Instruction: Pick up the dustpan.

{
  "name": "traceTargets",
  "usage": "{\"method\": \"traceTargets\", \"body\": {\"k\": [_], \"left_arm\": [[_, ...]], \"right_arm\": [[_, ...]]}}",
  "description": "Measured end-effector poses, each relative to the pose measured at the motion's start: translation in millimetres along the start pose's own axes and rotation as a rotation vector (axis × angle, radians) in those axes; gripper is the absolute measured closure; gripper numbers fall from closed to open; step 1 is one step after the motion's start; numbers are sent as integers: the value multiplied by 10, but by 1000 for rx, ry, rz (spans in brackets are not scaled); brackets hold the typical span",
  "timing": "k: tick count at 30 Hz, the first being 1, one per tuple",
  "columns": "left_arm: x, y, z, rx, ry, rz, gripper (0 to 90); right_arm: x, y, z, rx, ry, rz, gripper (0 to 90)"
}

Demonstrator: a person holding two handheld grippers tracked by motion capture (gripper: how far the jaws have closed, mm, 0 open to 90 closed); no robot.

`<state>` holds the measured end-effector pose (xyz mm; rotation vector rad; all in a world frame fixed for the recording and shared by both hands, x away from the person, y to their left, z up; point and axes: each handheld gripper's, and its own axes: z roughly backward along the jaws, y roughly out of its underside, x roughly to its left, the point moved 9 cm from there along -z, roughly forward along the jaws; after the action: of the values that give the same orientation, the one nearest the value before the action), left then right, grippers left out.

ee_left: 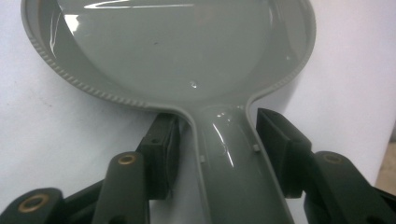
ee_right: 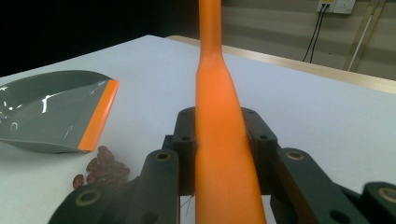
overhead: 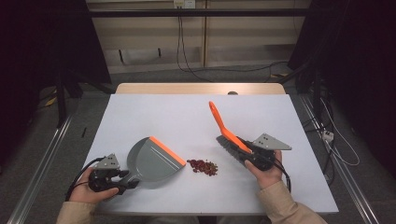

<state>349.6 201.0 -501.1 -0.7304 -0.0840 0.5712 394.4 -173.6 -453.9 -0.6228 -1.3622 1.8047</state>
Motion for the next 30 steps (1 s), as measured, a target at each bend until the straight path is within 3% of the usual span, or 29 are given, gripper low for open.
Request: {"method": "traceTargets", "body": {"k": [5, 7, 12, 15, 18, 21, 26, 30], "left_arm": [[82, -11, 40, -8, -51, -11, 460], [124, 3, 65, 4, -78, -20, 485], [214, 12, 77, 2, -124, 1, 497], [258, -2, 56, 10, -158, -19, 516], [241, -27, -4, 35, -156, -70, 538], [220, -35, -45, 52, -129, -83, 629], [168, -38, -25, 42, -94, -102, 634], [60, -41, -14, 42, -54, -142, 634]], "right_arm": [[-3, 6, 1, 1, 3, -2, 710], [-3, 7, 0, 1, 4, -2, 710], [6, 11, -10, 0, 0, -3, 710], [8, 18, -18, 5, -1, -4, 710], [11, 26, -27, 9, -5, -5, 710], [14, 27, -28, 10, -7, -6, 710], [-7, 31, -22, 10, 12, -11, 710], [7, 78, -56, 30, 43, -17, 710]]}}
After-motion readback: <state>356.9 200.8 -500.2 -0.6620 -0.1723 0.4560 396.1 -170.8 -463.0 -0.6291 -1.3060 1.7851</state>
